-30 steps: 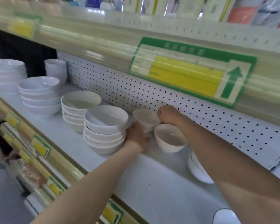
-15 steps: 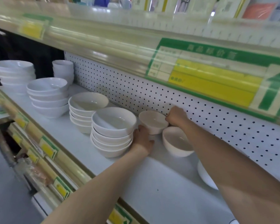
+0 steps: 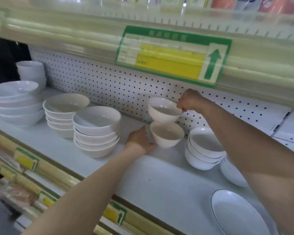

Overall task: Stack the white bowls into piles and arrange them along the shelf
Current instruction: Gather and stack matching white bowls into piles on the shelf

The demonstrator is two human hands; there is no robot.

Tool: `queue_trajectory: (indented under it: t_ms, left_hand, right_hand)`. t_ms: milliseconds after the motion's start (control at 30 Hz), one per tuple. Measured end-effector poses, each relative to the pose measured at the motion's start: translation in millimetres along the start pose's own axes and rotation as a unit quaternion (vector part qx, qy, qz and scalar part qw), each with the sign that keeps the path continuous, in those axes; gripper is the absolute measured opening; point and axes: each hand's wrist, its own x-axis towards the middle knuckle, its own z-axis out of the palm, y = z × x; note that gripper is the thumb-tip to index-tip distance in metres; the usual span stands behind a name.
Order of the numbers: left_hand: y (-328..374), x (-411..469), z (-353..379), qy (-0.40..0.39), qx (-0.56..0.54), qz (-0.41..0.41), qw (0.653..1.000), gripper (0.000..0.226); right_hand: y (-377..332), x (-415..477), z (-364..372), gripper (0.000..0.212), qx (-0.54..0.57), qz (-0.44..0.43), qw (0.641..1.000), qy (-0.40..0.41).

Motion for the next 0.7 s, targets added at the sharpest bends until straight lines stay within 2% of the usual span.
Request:
queue_trajectory:
  t_ms: [100,200,300,467,567,700]
  left_hand:
    - [5.1,-5.0,6.1,0.007,-0.026,0.035,0.999,0.061]
    - [8.0,-9.0,8.1,0.013,-0.05,0.034,0.998,0.057]
    - [7.5,-10.2,7.5,0.019,-0.068,0.029,0.997,0.056]
    - [5.8,-13.6,6.6,0.015,-0.077,0.024,0.997,0.051]
    - [5.7,-16.2,5.2,0.009,-0.081,0.016,0.997,0.051]
    - [9.6,-19.4,3.4,0.004,-0.1,0.016,0.995,0.057]
  right_hand:
    - [20.0,-3.5,1.6,0.028,-0.052,0.01,0.999,0.01]
    - [29.0,-4.4,10.1,0.013,-0.054,0.029,0.998,0.023]
    - [34.0,-4.0,14.7,0.009,-0.064,0.035,0.997,0.013]
    - [39.9,0.9,29.0,0.018,-0.077,0.03,0.997,0.01]
    - [44.4,3.3,36.5,0.013,-0.069,0.018,0.997,0.008]
    - [53.2,7.9,37.8,0.029,-0.039,0.014,0.999,0.008]
